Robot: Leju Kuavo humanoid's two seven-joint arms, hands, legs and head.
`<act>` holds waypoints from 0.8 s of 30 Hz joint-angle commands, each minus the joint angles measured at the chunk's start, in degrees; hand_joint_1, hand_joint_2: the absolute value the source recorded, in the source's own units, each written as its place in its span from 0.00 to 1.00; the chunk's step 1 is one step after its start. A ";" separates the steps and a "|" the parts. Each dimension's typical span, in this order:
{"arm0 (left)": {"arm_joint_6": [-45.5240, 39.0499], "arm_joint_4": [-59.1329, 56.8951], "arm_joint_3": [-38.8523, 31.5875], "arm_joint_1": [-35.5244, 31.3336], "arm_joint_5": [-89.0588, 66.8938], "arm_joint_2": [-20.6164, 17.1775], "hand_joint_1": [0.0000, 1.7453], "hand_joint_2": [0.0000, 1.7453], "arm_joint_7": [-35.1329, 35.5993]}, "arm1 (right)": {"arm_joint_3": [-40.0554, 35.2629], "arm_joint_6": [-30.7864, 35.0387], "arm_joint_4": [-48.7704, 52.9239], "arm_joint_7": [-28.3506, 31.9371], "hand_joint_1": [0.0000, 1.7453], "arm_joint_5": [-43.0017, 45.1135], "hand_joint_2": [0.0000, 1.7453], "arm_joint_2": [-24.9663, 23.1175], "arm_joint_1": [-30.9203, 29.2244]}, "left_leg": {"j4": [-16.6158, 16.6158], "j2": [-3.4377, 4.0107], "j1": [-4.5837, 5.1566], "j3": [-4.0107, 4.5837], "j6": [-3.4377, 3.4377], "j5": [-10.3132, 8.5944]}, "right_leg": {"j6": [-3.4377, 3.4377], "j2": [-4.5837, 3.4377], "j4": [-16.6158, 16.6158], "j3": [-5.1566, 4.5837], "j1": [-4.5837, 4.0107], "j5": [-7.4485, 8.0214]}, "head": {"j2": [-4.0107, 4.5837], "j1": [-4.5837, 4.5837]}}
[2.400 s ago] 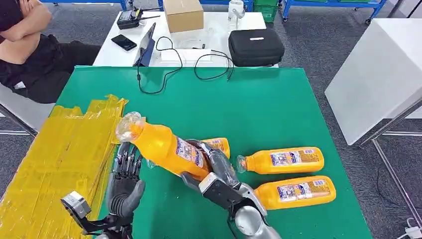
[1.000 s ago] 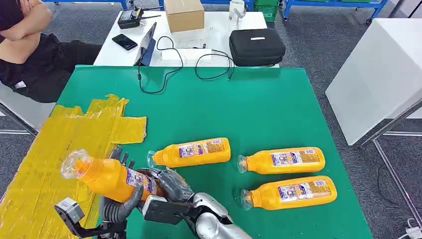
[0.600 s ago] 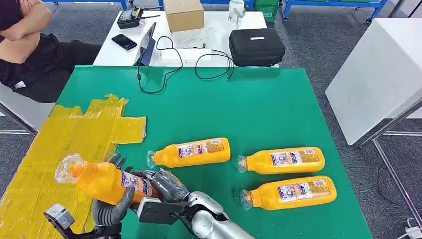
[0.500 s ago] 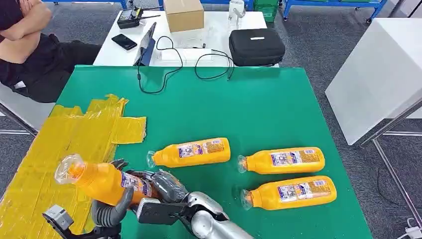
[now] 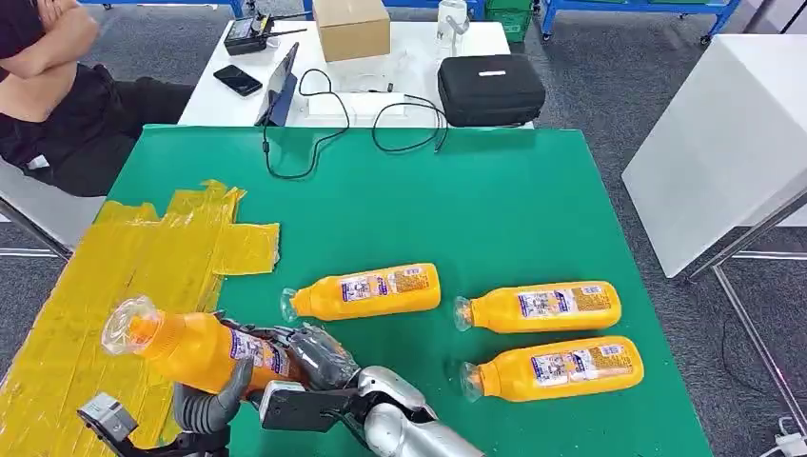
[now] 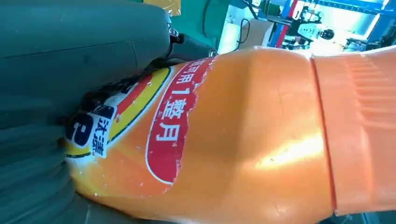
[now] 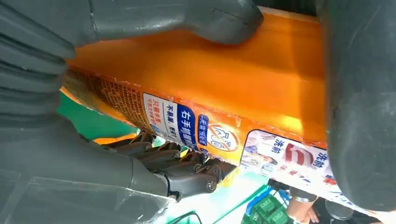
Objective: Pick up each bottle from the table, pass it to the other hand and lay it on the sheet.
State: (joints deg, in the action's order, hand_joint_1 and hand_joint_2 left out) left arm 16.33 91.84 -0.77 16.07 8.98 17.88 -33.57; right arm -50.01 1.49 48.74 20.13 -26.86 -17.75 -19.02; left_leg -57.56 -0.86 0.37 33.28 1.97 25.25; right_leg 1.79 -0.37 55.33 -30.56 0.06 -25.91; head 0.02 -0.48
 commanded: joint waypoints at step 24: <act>-42.02 3.85 -15.69 -5.66 -39.07 -1.81 1.00 1.00 -0.99 | 11.66 4.05 20.54 -3.60 0.00 -1.18 0.00 7.71 6.90 | 0.01 -0.08 -0.06 0.01 -0.14 -0.05 | -0.02 0.17 -0.04 0.12 -0.06 0.01 | 0.00 -0.02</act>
State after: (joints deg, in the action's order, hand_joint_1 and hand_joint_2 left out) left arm -13.11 96.58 -7.82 13.64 -17.02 19.02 -34.34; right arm -41.70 5.51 64.24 16.83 -27.45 -14.03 -11.88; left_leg -57.55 -0.90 0.36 33.33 1.97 25.24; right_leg 1.79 -0.35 55.33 -30.55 0.05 -25.91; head 0.02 -0.50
